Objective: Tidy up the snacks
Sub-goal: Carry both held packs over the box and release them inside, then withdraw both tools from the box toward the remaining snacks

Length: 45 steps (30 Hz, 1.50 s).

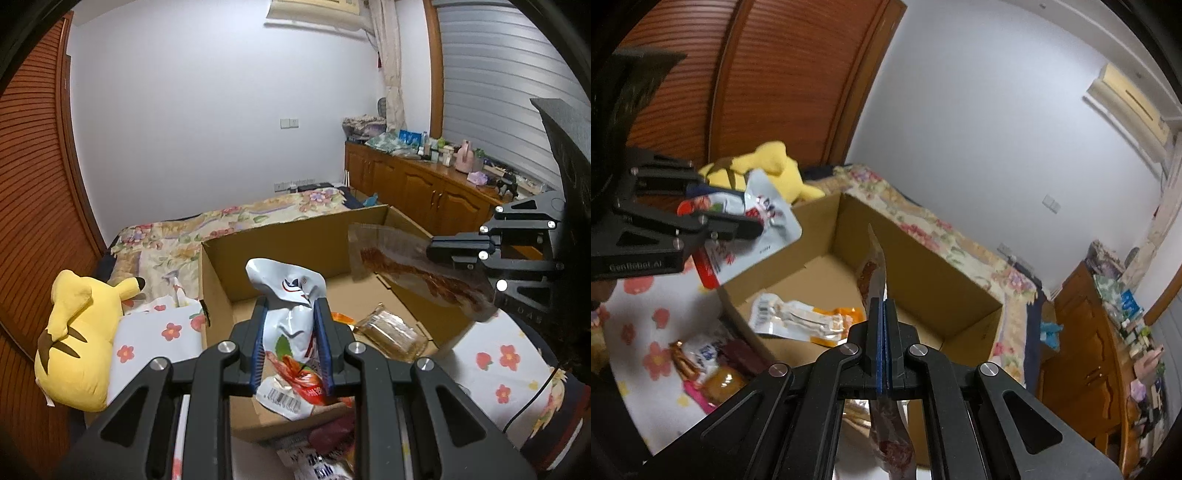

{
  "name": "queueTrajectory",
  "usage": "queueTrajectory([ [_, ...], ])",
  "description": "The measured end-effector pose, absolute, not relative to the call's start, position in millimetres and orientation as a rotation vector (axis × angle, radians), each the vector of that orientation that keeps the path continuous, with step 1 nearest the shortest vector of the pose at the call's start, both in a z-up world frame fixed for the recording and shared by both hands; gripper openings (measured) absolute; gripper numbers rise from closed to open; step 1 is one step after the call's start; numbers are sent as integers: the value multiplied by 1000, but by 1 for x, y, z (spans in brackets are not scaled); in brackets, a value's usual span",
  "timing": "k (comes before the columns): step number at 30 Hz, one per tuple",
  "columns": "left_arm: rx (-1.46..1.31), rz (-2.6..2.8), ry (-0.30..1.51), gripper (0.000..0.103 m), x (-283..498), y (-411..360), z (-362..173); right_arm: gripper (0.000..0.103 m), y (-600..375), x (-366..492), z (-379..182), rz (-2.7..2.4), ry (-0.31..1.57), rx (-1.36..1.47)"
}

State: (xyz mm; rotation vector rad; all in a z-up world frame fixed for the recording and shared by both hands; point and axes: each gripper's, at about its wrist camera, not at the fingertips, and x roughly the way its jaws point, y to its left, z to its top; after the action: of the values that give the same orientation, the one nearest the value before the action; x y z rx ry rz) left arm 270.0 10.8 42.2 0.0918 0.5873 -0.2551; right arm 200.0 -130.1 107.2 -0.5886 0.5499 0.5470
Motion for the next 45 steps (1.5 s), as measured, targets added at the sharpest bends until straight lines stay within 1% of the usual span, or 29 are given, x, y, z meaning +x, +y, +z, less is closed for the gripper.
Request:
queueTrajectory([
  [4,99,-252,612,22,288,7,33,0,-131,219,95,547,579,-585],
  [19,132,-260,683,24,319,-12,7,0,-130,240,84,583,631,-600],
  [22,124,-264,691,25,319,-13,5,0,-131,240,84,588,639,-600],
  [25,114,-266,699,30,320,-12,5,0,-135,239,88,597,645,-566],
  [36,92,-273,663,33,280,-4,18,0,-156,212,96,604,654,-432],
  [45,95,-283,622,43,230,-3,28,0,-169,165,106,598,625,-328],
])
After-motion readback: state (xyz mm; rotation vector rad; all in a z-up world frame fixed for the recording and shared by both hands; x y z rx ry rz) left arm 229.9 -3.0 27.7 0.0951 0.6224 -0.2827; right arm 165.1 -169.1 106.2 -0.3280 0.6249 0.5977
